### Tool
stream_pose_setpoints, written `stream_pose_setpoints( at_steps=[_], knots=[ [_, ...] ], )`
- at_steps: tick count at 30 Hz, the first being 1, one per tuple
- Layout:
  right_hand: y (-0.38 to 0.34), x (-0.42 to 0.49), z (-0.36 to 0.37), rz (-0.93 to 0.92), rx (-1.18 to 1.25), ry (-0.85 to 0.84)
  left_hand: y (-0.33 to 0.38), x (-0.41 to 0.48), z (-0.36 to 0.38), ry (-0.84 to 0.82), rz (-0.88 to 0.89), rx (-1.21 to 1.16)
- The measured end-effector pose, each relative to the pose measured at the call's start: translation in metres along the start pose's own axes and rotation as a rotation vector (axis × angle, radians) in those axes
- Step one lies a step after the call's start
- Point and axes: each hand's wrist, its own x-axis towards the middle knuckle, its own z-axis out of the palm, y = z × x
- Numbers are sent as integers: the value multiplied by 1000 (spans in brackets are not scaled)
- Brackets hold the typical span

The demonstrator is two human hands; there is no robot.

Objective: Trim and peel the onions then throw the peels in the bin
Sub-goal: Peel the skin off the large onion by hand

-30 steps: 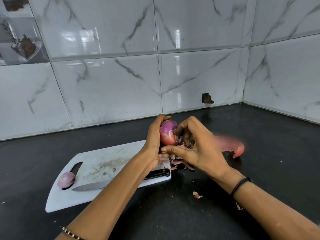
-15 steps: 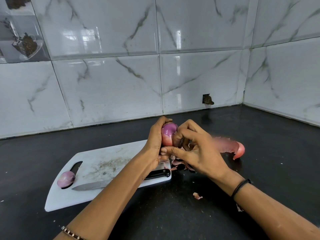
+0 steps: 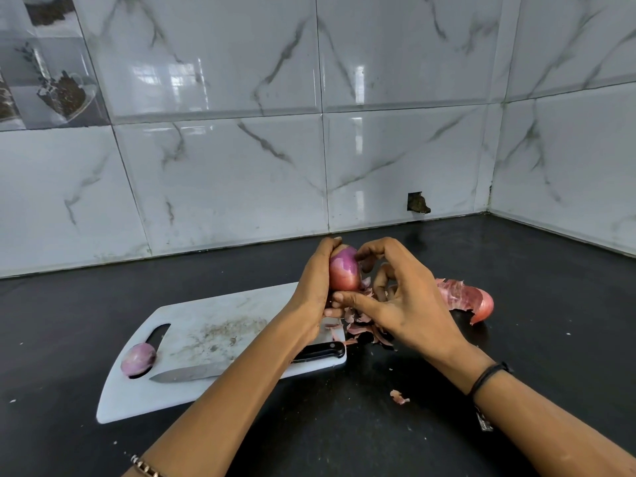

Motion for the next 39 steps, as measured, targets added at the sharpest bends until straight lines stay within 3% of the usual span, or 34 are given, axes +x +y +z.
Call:
stream_pose_setpoints(
  at_steps=[19,39],
  knots=[
    [4,1,0,103,53,25,-9,1,7,117,260,361],
    [5,0,2,96,-26,7,-10,6,9,122,253,375]
  ],
)
